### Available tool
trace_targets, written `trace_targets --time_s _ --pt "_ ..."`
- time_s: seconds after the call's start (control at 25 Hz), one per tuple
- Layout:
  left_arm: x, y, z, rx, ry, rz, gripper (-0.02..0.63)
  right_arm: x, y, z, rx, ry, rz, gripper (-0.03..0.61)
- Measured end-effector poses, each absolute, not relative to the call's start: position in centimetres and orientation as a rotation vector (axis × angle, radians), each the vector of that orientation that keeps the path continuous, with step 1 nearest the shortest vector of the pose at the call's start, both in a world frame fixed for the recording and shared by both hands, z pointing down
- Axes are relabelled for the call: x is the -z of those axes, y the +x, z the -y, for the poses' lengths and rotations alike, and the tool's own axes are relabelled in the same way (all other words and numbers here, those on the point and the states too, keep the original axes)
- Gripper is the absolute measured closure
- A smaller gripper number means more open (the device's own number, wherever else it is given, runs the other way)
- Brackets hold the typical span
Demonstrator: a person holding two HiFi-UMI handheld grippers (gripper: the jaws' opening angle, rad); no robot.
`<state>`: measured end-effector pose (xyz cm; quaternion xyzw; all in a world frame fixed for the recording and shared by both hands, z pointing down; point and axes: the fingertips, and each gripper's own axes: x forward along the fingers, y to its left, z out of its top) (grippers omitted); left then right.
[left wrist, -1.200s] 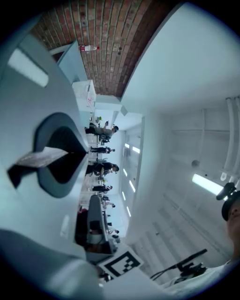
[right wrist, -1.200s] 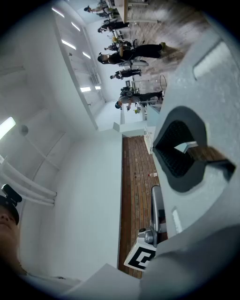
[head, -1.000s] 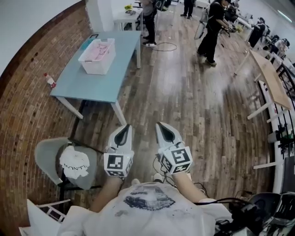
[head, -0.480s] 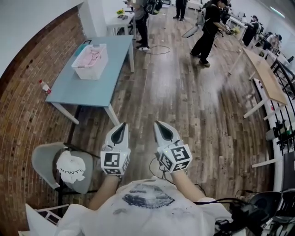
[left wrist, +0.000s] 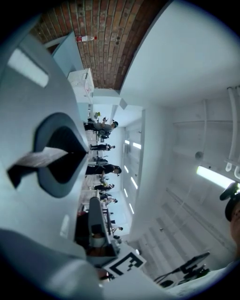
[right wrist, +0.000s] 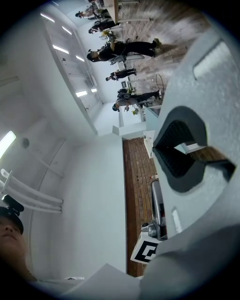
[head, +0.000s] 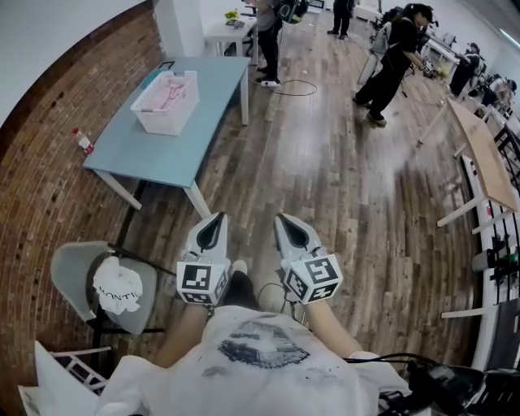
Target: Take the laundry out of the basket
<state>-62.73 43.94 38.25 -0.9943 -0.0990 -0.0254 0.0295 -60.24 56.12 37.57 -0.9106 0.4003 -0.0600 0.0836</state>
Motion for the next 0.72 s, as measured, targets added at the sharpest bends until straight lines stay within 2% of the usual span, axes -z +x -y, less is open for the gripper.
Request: trace_targets --time_s 0.24,0.72 --pt "-40.2 -55.8 -41.1 0.120 -3.069 0.311 0.623 -39.6 -53.6 -52.7 0.229 -2.705 -1.216 0.581" --pt "-39.6 -34.5 -29.0 0.121 -3.081 0.222 0.623 -38.9 -31.5 -40.5 0.265 -2.688 -1.304 0.581"
